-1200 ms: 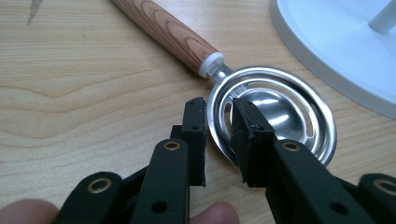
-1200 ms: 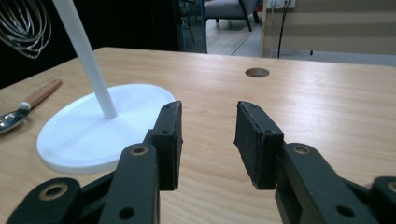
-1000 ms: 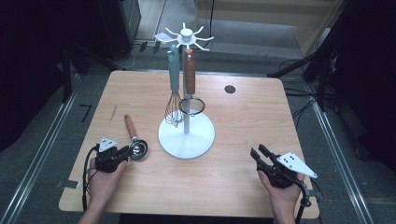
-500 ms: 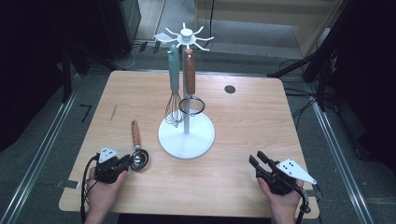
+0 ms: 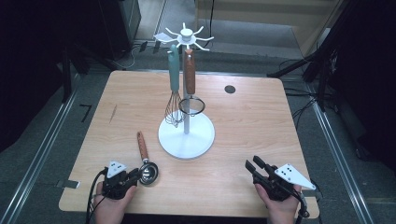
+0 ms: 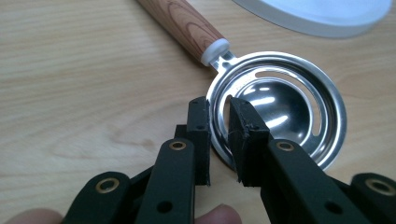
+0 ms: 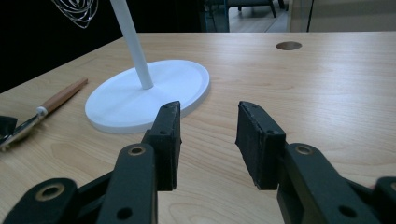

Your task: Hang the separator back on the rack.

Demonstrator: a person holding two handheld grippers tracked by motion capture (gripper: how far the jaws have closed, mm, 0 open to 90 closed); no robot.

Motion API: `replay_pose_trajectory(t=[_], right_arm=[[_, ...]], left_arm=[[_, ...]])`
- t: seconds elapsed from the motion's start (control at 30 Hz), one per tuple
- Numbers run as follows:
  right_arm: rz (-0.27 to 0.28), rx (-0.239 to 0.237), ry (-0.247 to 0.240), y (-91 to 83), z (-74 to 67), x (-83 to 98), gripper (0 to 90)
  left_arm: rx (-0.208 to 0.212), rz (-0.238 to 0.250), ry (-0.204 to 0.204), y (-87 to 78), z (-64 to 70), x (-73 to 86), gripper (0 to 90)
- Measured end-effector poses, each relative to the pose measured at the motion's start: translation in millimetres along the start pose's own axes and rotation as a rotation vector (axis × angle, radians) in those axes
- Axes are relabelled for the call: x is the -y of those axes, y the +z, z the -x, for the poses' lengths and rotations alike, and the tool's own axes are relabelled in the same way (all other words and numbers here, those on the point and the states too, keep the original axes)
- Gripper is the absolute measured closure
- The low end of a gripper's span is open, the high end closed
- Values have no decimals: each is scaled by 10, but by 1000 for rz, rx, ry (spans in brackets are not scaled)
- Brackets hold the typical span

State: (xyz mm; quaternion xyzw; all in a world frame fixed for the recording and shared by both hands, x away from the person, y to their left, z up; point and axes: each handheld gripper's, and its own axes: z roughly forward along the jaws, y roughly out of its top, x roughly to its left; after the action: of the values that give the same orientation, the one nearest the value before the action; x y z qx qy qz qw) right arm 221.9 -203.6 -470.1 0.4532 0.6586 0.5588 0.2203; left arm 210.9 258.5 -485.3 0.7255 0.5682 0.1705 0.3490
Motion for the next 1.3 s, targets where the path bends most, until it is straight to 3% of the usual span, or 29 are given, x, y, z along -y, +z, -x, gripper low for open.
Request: replay_pose_trajectory(t=[0.2, 0.4, 0.8, 1.0, 1.17, 1.3], right_arm=[[1, -11, 17, 79, -130, -9, 611], [-26, -40, -19, 168, -292, 24, 610], [-53, -114, -16, 308, -572, 60, 619], [-75, -167, -10, 377, -700, 74, 721], [-135, -228, -23, 483, -886, 136, 900], [-172, -252, -24, 562, -1007, 188, 900]], left_arm=[[62, -14, 16, 16, 74, 6, 777], [118, -28, 46, 49, 184, 3, 756], [159, -28, 99, 106, 434, 26, 727], [186, -23, 125, 138, 549, 41, 710], [205, -16, 130, 180, 664, 46, 702], [218, -14, 139, 205, 750, 51, 702]])
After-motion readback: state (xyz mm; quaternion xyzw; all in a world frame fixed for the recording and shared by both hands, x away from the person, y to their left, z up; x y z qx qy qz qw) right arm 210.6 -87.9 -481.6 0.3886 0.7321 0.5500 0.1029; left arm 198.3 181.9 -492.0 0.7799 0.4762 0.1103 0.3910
